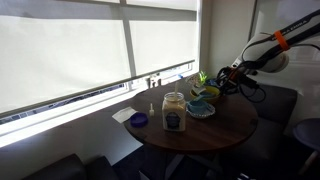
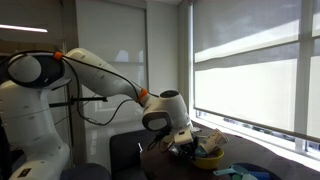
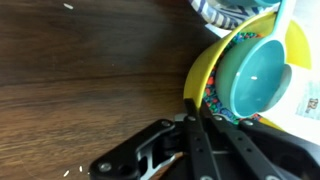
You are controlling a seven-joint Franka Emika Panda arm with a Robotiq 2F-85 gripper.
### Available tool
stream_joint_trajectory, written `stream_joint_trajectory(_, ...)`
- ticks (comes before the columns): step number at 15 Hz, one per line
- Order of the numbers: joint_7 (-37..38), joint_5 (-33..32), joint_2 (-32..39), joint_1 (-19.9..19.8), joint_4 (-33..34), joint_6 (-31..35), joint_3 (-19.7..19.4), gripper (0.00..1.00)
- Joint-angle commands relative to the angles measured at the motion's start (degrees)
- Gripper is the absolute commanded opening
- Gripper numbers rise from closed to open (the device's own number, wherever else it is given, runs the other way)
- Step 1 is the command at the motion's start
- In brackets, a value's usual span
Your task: Move the yellow bowl forward
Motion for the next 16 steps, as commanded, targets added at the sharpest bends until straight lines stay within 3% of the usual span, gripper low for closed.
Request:
stream_joint_trajectory(1,5.21,-3.07,-8.63,-1.36,-6.52,2.71,1.08,0.03)
stream_joint_trajectory(8,18.79,-5.1,-14.61,-5.24,-12.85,4.4,3.73,0.02)
stream_joint_trajectory(9,19.72,-4.46,-15.34,-5.13,-13.67,4.54,3.81,0.3)
stream_joint_trajectory(10,20.27,-4.73,-16.21,-5.34,-14.51,4.44,3.82,0.31)
stream_joint_trajectory(16,20.66,-11.08,-23.74,-8.59,-13.3,5.82,7.09,0.72)
